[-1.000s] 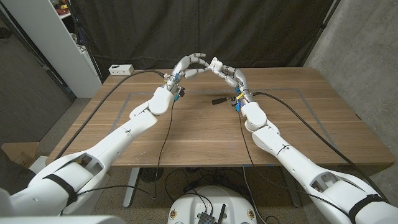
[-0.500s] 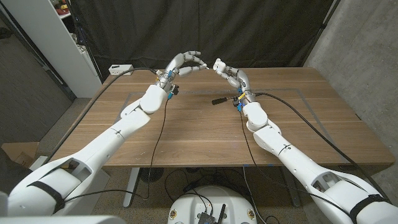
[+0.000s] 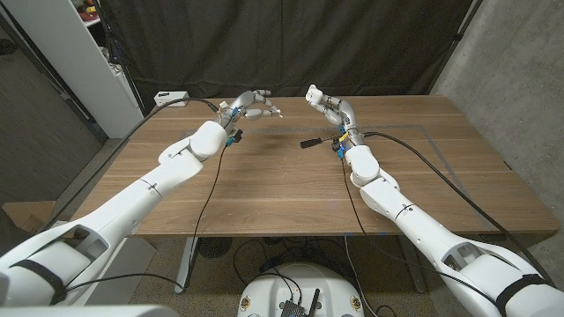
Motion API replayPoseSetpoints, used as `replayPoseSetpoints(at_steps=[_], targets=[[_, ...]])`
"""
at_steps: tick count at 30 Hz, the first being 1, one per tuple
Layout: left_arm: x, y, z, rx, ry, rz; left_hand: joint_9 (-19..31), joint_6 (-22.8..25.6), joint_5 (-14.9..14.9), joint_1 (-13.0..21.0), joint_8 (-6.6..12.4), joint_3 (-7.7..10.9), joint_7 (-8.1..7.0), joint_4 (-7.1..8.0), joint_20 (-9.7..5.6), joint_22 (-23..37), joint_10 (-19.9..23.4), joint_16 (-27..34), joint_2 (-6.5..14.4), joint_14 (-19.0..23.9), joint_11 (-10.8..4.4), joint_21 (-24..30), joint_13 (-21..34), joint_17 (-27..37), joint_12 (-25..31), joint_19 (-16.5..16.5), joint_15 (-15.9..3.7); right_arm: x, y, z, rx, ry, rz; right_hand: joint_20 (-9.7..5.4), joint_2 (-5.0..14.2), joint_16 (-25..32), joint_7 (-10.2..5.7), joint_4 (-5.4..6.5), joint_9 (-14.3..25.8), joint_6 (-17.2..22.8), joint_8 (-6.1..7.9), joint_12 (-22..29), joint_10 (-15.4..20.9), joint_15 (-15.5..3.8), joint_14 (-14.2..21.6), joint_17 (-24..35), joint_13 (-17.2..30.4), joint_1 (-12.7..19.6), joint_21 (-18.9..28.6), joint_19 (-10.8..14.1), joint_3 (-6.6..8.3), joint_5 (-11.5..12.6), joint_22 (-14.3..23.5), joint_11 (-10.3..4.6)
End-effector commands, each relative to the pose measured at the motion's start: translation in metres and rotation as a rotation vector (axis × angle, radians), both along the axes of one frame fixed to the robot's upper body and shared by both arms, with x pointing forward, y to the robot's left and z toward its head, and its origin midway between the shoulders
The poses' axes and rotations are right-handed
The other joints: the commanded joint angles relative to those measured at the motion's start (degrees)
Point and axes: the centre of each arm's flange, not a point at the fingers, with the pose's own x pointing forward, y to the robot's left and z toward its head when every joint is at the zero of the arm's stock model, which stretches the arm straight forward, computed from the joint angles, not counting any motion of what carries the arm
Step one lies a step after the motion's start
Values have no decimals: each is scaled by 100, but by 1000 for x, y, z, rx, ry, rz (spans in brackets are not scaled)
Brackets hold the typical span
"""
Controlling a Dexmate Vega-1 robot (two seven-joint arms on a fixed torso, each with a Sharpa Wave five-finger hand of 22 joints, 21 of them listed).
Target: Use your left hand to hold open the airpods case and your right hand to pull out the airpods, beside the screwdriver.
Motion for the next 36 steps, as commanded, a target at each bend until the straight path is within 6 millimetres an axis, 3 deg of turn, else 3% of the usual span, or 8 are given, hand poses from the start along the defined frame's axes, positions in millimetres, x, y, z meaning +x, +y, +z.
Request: replayPoseSetpoints(at_steps=[1, 9, 21, 26, 32, 36], targets=[[35, 18, -22, 122, 210, 131, 257, 164, -22, 60, -21, -53, -222, 3, 45, -6, -119, 13, -18, -180, 36, -52, -17, -12, -50, -117, 44, 3, -6, -3, 9, 8, -19, 34, 63, 31, -481, 3, 208, 507, 24, -11, 27, -986, 34, 25, 30, 38, 3, -6, -21, 22, 18, -31], [52, 15, -34, 261, 302, 211, 237, 181, -31, 92, -65, -85, -227, 11, 160, -28, -481, -11, 3, -706, 164, -128, -92, -37, -140, -419, 258, 5, -9, -6, 14, 19, -18, 33, 68, 38, -495, 9, 226, 499, 14, -19, 30, -987, 30, 26, 36, 34, 2, -10, -34, 22, 18, 8], [51, 8, -35, 389, 328, 284, 254, 148, -38, 93, -89, -96, -252, 29, 189, -35, -546, 60, 24, -745, 155, -109, -140, -43, -124, -487, 232, 8, -8, -4, 6, 24, -3, 34, 73, 47, -504, 10, 222, 502, -2, -23, 39, -987, 33, 25, 42, 37, 3, -11, -42, 22, 18, -11], [49, 8, -32, 416, 312, 311, 217, -310, -43, -35, -324, -221, -299, 110, 181, -38, -577, 92, -61, -682, 160, -71, -189, -45, -94, -463, 219, 10, -8, -3, 8, 26, 7, 35, 70, 51, -507, 14, 236, 497, -2, -28, 37, -984, 34, 25, 43, 32, 3, -11, -49, 21, 17, 1], [44, 9, -26, 454, 284, 358, 119, -846, -5, -125, -618, -364, -534, 176, 192, -36, -649, 102, -128, -636, 152, -39, -228, -45, -78, -428, 226, 12, -10, -1, 6, 25, 10, 44, 68, 52, -525, 18, 238, 495, -10, -37, 30, -979, 28, 24, 44, 22, 5, -7, -58, 17, 18, 11], [38, 11, -19, 480, 262, 394, 36, -1553, 62, -155, -806, -480, -697, 206, 173, -31, -717, 102, -167, -604, 148, -24, -250, -40, -61, -408, 224, 13, -11, 0, 6, 31, 18, 43, 66, 56, -513, 18, 233, 512, -12, -36, 41, -980, 32, 23, 44, 21, 4, -8, -61, 17, 17, 15]])
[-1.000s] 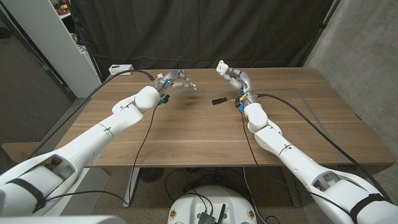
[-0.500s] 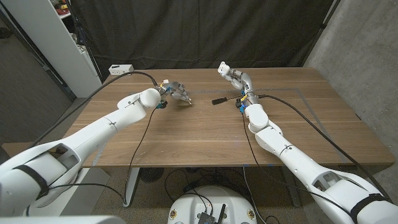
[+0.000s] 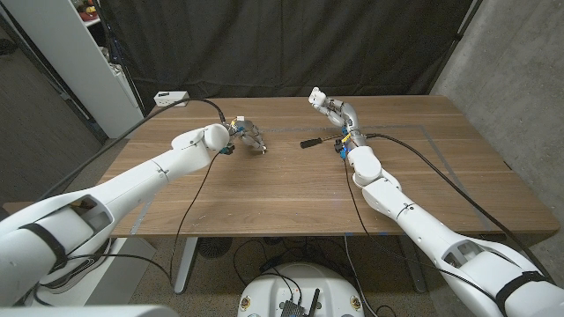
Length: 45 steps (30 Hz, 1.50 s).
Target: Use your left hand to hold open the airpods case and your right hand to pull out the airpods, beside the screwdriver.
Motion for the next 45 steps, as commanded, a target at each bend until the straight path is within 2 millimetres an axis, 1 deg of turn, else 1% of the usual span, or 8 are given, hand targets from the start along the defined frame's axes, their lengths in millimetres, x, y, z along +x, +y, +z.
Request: replayPoseSetpoints(at_steps=[1, 4, 11, 13, 17, 21, 28, 45], targets=[[-9, 3, 11, 94, -40, 70, -69, -673, 111, -58, -136, -150, -136, 43, -13, 23, -89, 28, -65, 30, -5, 59, -14, 14, 59, 43, -14, 4, -1, 3, 1, 6, 16, 42, 58, 34, -488, 2, 232, 502, 23, -16, 40, -981, 33, 22, 19, -15, 3, -10, -29, 17, 20, 3], [-12, 4, 16, 123, -34, 88, -213, -1706, 233, -238, -145, -389, -281, 133, -17, 28, -245, 24, -190, -4, -1, 58, -24, 30, 55, 23, 11, 5, -1, 4, -7, 8, 21, 47, 58, 39, -489, 1, 243, 500, 24, -16, 44, -981, 39, 21, 22, -14, 4, -10, -31, 16, 20, 10], [-38, 15, 42, -8, -179, 20, -476, -3000, 507, -648, -125, -653, -296, 269, 57, 32, -448, 69, -448, -5, 49, 58, -26, 49, 78, -47, 172, 6, 0, 7, -22, 12, 21, 40, 61, 42, -486, -2, 241, 503, 13, -29, 34, -987, 35, 20, 21, -9, 3, -12, -32, 16, 20, -18], [-47, 16, 45, -91, -274, -49, -525, -2853, 579, -695, -8, -652, -266, 276, 27, 32, -334, 129, -471, 191, 40, 95, -25, 54, 137, 47, 191, 7, 1, 7, -30, 10, 15, 42, 65, 45, -483, -3, 252, 509, 15, -24, 51, -983, 35, 19, 27, -6, 4, -10, -33, 15, 20, -36], [-59, 9, 43, -286, -473, -176, -700, -1644, 835, -636, 356, -574, -156, 215, -80, 35, 207, 192, -397, 719, -119, 163, -14, 58, 356, 321, -110, 8, 2, 8, -34, 7, 5, 40, 67, 47, -478, -6, 248, 505, 6, -28, 46, -988, 34, 18, 29, -1, 3, -13, -33, 15, 20, 3], [-64, -2, 41, -432, -578, -285, -770, -1068, 884, -551, 481, -548, -189, 185, -150, 39, 470, 207, -310, 964, -176, 196, -11, 60, 443, 475, -242, 7, 6, 10, -52, -15, -21, 50, 62, 50, -473, -13, 246, 512, 1, -22, 64, -990, 40, 16, 35, 11, 6, -4, -33, 16, 20, 7], [-65, -16, 46, -604, -633, -454, -811, -1034, 885, -499, 421, -532, -334, 173, -197, 43, 583, 211, -241, 1094, -205, 206, -6, 66, 475, 541, -368, 5, 11, 13, -96, -37, -64, 56, 65, 54, -477, -12, 240, 528, -7, -29, 62, -988, 39, 16, 37, 15, 5, -4, -36, 17, 20, -29], [-52, -48, 54, -766, -530, -711, -884, -207, 853, -441, 586, -569, -319, 155, -146, 36, 789, 144, -210, 1144, -277, 140, 10, 69, 523, 485, -415, 4, 22, 12, -127, -34, -80, 66, 53, 70, -457, -12, 235, 551, -24, -36, 76, -978, 58, 12, 41, 14, 6, 3, -50, 14, 19, 8]])
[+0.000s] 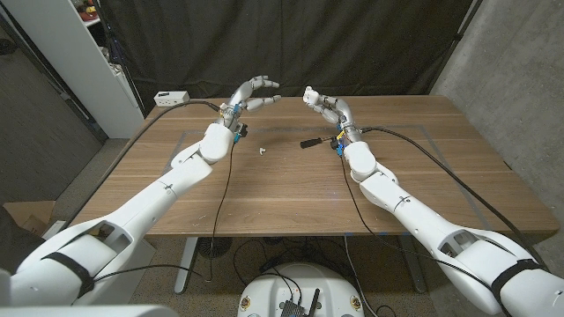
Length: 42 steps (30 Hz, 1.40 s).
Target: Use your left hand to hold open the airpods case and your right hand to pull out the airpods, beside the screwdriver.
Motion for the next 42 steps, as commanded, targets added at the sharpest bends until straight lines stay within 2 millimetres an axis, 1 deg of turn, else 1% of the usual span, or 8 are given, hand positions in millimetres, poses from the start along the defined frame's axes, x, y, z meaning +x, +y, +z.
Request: replayPoseSetpoints(at_steps=[1, 5, 11, 23, 29, 35, 41, 42], targets=[[-1, -24, 6, -77, -12, -252, -6, 338, -19, 3, 96, -45, 22, 4, 42, 19, 88, -28, 20, 23, 1, -28, 21, 26, 58, -15, -90, -3, 8, 2, -28, -6, -13, 39, 35, 48, -477, -7, 233, 537, 35, -18, 59, -977, 58, 10, 13, 47, 7, 35, -44, 37, 15, 2], [6, -27, 5, -75, 15, -250, -11, 400, -26, -9, 104, -58, 39, 9, 42, 19, 97, -33, 7, 22, -5, -32, 22, 26, 57, -17, -91, -5, 9, 2, -27, -6, -12, 33, 36, 50, -473, -9, 235, 535, 31, -21, 61, -978, 58, 9, 13, 51, 5, 32, -44, 37, 15, 9], [13, -26, 3, -84, 51, -210, -3, 413, -35, -18, 88, -65, 188, 18, 49, 20, 76, -45, 9, 11, 47, -39, 25, 27, 41, -23, -68, -6, 12, 2, -25, -7, -1, 34, 33, 51, -478, -11, 238, 539, 27, -26, 57, -975, 58, 7, 16, 55, 5, 34, -47, 37, 15, -23], [21, -30, 1, -47, 87, -177, 29, 512, -44, 36, 113, -36, 270, -5, 54, 22, 53, -61, 48, -8, 53, -40, 29, 26, 22, -13, -39, -7, 18, 5, -29, -19, 24, 42, 28, 60, -470, -9, 233, 553, 12, -24, 78, -973, 66, 3, 20, 55, 5, 37, -56, 37, 15, 27], [25, -33, 0, -25, 107, -171, 49, 564, -55, 42, 132, -34, 297, -10, 61, 24, 54, -68, 52, -21, 61, -42, 31, 26, 17, -12, -18, -8, 21, 6, -28, -21, 36, 37, 34, 62, -476, -10, 231, 557, 1, -31, 69, -976, 64, 2, 25, 62, 3, 35, -55, 41, 15, -22], [26, -34, -2, -9, 120, -161, 79, 667, -68, 57, 176, -26, 321, -19, 62, 27, 72, -64, 66, -4, 57, -41, 33, 25, 18, -8, -26, -8, 25, 8, -32, -29, 54, 35, 36, 67, -477, -8, 247, 551, 0, -36, 75, -975, 68, 2, 20, 62, 3, 35, -58, 40, 15, 10], [27, -35, -4, -2, 128, -157, 100, 712, -78, 74, 195, -19, 345, -28, 60, 29, 82, -64, 76, 3, 62, -40, 34, 24, 17, -2, -33, -8, 29, 10, -44, -38, 70, 37, 41, 71, -474, -1, 251, 554, -4, -40, 71, -973, 68, 4, 22, 56, 2, 33, -61, 38, 15, 0], [27, -36, -5, 2, 128, -154, 113, 782, -85, 75, 225, -19, 378, -30, 60, 30, 86, -65, 78, 4, 67, -40, 35, 24, 16, -1, -30, -8, 30, 10, -48, -39, 74, 37, 42, 71, -471, -2, 250, 558, -4, -40, 72, -976, 67, 4, 22, 57, 2, 32, -60, 38, 15, 1]])
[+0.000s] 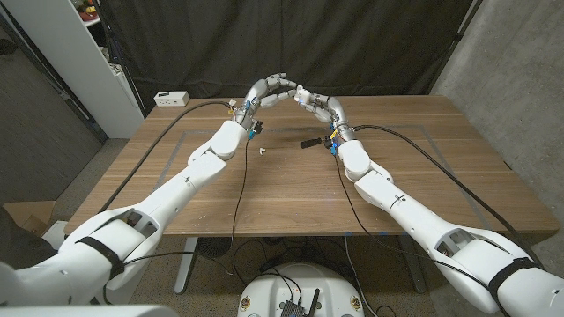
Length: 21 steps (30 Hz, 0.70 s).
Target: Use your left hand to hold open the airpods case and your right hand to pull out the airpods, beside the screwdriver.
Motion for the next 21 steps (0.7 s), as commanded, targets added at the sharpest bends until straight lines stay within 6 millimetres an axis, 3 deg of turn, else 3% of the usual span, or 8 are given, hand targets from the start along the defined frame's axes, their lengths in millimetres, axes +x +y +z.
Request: replayPoseSetpoints(at_steps=[1, 16, 21], targets=[[3, -3, -3, 27, 20, 13, 44, 132, -39, 33, 71, 3, 46, -38, 53, 31, 32, 0, 36, 5, 38, -8, 8, 25, 16, 6, -31, -1, 8, 4, -18, -13, 33, 41, 49, 51, -478, -11, 249, 515, 39, -16, 51, -970, 79, 20, 24, 6, 3, 34, -21, 36, 18, 23], [0, -8, -7, 7, 15, 9, 105, 235, -80, 4, 117, -12, 64, -29, 59, 37, 103, 12, 32, 51, 10, -11, 13, 26, 30, -1, -70, -3, 16, 3, -60, -21, 42, 46, 52, 61, -483, -14, 269, 518, 23, -14, 78, -974, 81, 18, 34, 19, 2, 29, -25, 36, 18, -18], [-2, -10, -9, -21, 7, 12, 150, 390, -104, -20, 186, -5, 134, -10, 47, 43, 222, 47, 71, 161, -21, 3, 17, 28, 68, 30, -108, -2, 16, 1, -82, -25, 19, 43, 57, 67, -481, -15, 263, 525, 13, -15, 89, -977, 86, 18, 34, 26, 2, 26, -23, 37, 18, -57]])
